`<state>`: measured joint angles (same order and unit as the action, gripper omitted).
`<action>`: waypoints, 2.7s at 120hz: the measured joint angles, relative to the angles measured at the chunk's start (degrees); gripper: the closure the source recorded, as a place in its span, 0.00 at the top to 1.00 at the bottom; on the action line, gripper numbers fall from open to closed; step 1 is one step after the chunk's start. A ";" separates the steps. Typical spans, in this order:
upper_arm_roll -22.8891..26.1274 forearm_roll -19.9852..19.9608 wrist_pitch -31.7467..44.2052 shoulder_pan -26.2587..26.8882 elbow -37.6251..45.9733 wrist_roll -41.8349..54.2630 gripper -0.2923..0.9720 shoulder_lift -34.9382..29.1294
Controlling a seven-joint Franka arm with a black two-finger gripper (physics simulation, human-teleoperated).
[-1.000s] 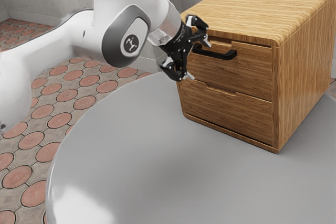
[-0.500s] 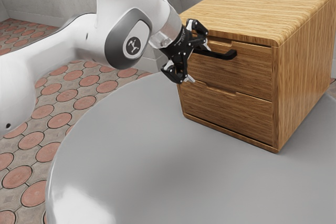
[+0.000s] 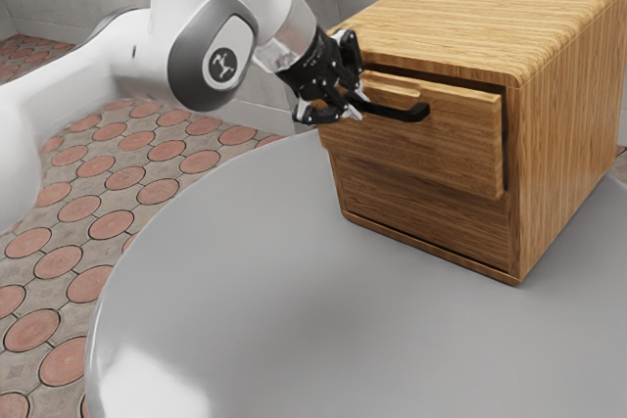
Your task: Pull the drawer handle with one arm to open the drawer
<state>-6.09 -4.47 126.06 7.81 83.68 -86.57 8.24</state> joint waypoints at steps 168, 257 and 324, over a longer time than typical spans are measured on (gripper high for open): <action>0.39 -1.12 -3.37 2.13 21.00 -1.66 0.17 -18.83; 1.55 -0.83 -3.41 2.15 32.56 -3.35 0.15 -30.85; 3.55 -0.67 -4.77 1.24 37.00 -5.14 0.15 -37.42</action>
<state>-2.54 -5.14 121.30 9.05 120.68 -91.71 -29.18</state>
